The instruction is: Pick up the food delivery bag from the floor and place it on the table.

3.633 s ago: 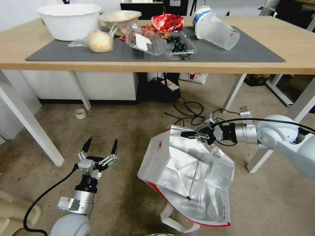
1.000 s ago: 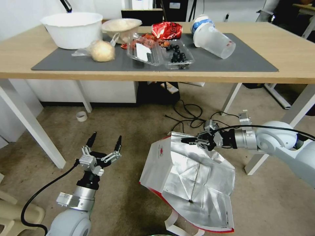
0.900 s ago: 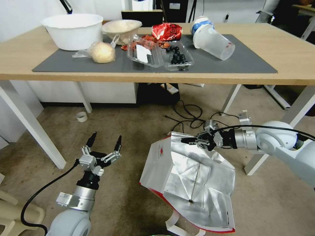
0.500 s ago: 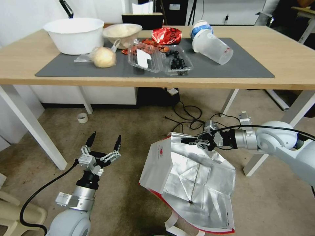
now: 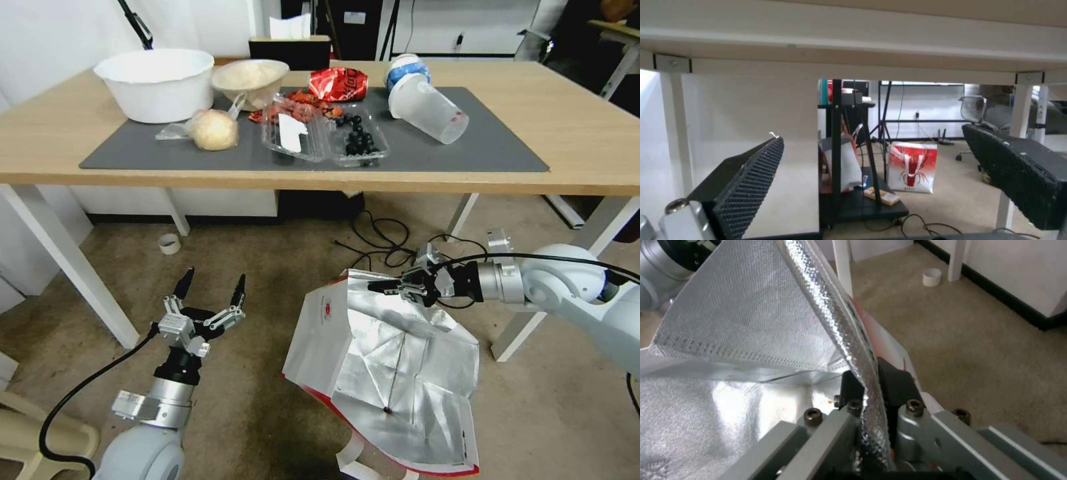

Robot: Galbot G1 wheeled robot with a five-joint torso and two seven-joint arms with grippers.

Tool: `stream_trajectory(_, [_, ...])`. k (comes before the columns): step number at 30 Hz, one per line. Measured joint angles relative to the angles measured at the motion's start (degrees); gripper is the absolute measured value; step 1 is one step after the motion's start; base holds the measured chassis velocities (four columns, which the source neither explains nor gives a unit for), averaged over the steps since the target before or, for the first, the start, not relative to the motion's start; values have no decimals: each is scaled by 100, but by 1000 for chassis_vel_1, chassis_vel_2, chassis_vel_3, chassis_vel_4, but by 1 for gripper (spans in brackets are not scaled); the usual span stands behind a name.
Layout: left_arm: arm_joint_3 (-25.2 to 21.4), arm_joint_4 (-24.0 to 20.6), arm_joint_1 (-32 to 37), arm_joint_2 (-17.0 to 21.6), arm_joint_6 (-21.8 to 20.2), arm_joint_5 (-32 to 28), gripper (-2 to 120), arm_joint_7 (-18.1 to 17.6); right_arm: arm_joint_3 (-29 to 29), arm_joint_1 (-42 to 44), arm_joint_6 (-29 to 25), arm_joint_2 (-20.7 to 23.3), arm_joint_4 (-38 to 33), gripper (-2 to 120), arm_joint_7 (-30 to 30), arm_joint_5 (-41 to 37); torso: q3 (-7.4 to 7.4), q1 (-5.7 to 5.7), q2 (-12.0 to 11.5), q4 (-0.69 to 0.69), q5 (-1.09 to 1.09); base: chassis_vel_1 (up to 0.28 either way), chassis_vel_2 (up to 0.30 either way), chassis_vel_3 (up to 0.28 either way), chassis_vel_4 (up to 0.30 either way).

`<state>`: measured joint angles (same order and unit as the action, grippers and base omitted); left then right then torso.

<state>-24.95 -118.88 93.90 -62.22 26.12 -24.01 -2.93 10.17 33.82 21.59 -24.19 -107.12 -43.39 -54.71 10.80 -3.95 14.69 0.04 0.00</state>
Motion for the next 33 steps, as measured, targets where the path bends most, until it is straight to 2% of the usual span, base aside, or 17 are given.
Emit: stream_trajectory(33, [-19, -56, 13, 29, -4, -73, 100, -30, 26, -66, 74, 171, -142, 0, -316, -250, 512, -225, 736, 0, 0, 0, 0, 0, 0])
